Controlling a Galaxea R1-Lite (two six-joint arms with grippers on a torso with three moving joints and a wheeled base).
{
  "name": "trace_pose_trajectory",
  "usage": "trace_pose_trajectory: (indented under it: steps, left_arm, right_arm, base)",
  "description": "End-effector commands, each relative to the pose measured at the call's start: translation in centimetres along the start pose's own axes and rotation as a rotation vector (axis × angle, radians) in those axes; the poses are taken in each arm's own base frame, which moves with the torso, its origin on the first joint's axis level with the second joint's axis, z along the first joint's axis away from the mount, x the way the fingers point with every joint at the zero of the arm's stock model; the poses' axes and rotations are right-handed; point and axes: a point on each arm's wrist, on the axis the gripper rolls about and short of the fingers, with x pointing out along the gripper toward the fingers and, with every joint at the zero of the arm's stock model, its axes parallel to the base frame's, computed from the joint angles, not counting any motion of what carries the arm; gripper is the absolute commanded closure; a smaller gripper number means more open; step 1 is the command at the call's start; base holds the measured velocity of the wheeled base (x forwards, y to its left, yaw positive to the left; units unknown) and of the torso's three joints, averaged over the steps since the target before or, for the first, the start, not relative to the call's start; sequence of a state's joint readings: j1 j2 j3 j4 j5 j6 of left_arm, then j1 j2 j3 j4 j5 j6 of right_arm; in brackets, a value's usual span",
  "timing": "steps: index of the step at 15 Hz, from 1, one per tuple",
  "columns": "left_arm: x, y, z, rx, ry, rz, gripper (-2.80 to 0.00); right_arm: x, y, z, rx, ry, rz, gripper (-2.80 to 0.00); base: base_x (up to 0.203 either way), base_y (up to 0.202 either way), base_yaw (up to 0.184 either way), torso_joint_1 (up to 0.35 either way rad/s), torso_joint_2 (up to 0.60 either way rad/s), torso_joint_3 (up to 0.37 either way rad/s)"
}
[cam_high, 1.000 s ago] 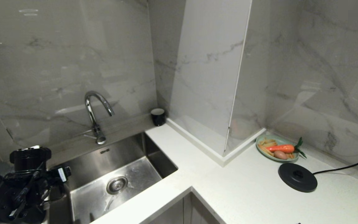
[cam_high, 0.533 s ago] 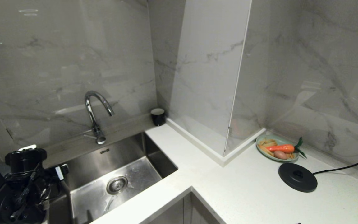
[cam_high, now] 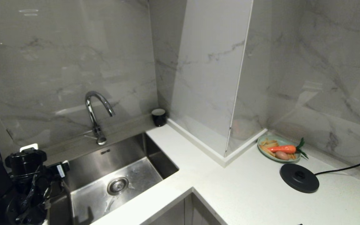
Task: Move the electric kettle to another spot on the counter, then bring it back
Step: Grab the kettle
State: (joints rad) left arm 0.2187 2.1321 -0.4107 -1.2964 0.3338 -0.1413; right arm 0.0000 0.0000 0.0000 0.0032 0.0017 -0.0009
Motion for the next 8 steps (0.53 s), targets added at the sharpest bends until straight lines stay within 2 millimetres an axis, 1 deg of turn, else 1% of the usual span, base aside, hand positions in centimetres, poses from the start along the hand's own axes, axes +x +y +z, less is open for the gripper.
trace_pose_trajectory:
  steps: [1,8]
  left_arm:
    - [0.19,-0.03,-0.1,-0.002,-0.002,0.002,-2.8]
    - [0.07,-0.02,0.14,-0.011,-0.015,0.001,-2.8]
  right_arm:
    - [0.0,0.0,0.0,-0.001,0.0,0.0,0.0]
    - [0.0,0.0,0.0,-0.001,0.0,0.0,0.0]
  base:
    - [0.0,0.0,0.0,0.0,0.0,0.0]
    - [0.0,0.0,0.0,0.0,0.0,0.0]
